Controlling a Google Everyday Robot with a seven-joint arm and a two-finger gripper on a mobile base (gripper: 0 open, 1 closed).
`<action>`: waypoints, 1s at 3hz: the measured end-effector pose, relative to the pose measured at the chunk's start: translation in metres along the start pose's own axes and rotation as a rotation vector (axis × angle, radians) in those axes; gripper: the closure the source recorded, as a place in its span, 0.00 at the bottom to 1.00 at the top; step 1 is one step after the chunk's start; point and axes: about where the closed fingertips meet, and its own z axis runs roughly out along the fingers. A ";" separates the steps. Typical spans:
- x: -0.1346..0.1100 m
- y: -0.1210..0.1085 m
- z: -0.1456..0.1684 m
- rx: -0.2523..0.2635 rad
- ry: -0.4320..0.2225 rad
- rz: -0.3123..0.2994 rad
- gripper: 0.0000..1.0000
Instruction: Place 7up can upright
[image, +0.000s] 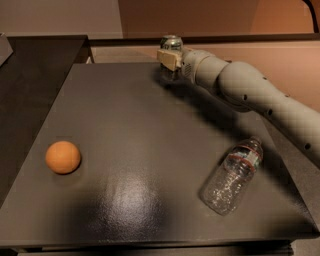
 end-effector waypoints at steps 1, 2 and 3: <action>-0.005 -0.001 0.000 0.017 -0.021 -0.040 0.82; -0.004 -0.003 0.003 0.033 -0.018 -0.073 0.59; 0.001 -0.007 0.008 0.046 -0.002 -0.085 0.36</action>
Offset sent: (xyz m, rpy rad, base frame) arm 0.0105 -0.0065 0.0007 -0.0950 -0.0703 -0.0548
